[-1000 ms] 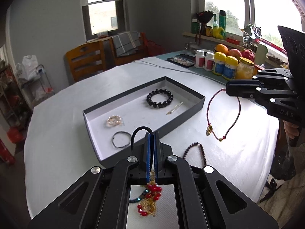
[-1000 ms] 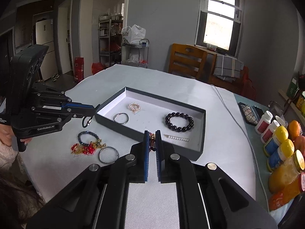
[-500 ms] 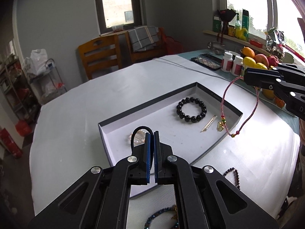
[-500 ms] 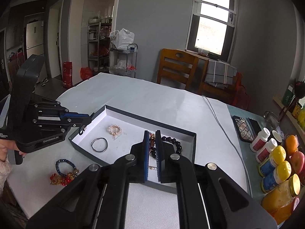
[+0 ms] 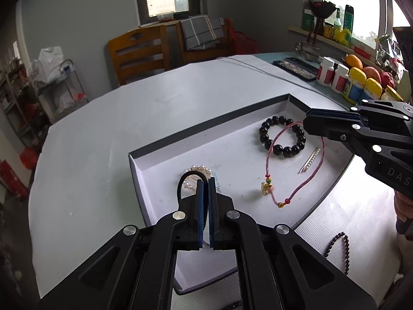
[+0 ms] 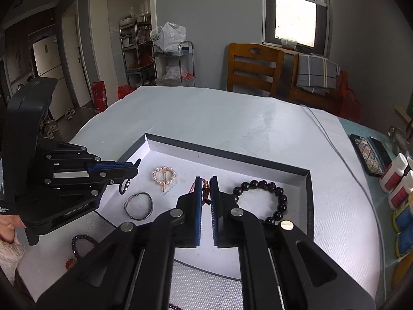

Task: Organize jewelry
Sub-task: 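Carry the pink bracelet over the box with the right gripper while the left carries the hair tie, then open the right gripper to release the pink bracelet while the left releases the hair tie in the box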

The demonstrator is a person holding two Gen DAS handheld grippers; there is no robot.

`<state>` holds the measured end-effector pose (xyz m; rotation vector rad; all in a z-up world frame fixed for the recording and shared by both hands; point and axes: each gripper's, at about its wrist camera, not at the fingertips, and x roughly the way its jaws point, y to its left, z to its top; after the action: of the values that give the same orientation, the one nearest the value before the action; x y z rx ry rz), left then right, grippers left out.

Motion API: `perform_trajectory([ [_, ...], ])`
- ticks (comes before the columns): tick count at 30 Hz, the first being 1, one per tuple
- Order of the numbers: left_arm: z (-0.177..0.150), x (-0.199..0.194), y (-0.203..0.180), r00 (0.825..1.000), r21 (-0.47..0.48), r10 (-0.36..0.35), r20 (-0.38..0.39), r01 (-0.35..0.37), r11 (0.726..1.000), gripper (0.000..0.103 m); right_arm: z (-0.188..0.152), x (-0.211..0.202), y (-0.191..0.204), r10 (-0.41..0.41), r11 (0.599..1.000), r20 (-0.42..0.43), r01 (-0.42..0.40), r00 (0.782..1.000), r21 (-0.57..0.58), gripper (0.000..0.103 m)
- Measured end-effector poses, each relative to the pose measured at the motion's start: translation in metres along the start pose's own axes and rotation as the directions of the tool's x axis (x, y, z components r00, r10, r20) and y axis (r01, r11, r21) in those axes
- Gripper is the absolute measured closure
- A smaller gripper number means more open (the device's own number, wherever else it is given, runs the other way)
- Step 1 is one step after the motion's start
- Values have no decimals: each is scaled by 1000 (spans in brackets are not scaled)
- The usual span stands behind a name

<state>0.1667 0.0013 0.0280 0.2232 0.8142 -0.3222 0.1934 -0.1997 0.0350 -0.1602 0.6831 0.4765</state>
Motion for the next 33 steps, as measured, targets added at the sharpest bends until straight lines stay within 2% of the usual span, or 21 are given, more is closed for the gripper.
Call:
perform_trajectory([
  [4, 7, 8, -5, 1000, 5, -21, -7, 21, 1000, 100, -13, 11, -11, -7, 1000, -44, 8, 999, 27, 97],
  [11, 39, 37, -37, 999, 72, -34, -37, 37, 997, 100, -32, 18, -37, -29, 995, -93, 38, 995, 93, 97],
  [18, 55, 77, -47, 995, 40, -29, -100, 33, 999, 100, -42, 30, -43, -51, 994, -143, 64, 988, 90, 97],
  [21, 57, 87, -47, 991, 9, -51, -121, 52, 999, 100, -42, 32, -41, -55, 994, -145, 68, 988, 83, 97],
  [25, 54, 91, -47, 990, -6, -41, -133, 41, 999, 99, -42, 30, -42, -44, 994, -134, 58, 990, 97, 97],
  [27, 52, 89, -44, 990, -20, -46, -130, 44, 999, 91, -43, 31, -41, -45, 994, -139, 58, 989, 88, 97],
  [29, 50, 84, -39, 993, -36, -43, -107, 39, 999, 72, -43, 32, -39, -48, 996, -142, 59, 989, 71, 95],
  [31, 49, 78, -35, 995, -49, -43, -87, 39, 998, 68, -43, 33, -37, -51, 996, -141, 60, 989, 64, 81],
  [33, 48, 74, -29, 995, -72, -55, -79, 49, 996, 68, -42, 32, -36, -52, 996, -136, 61, 989, 59, 78],
])
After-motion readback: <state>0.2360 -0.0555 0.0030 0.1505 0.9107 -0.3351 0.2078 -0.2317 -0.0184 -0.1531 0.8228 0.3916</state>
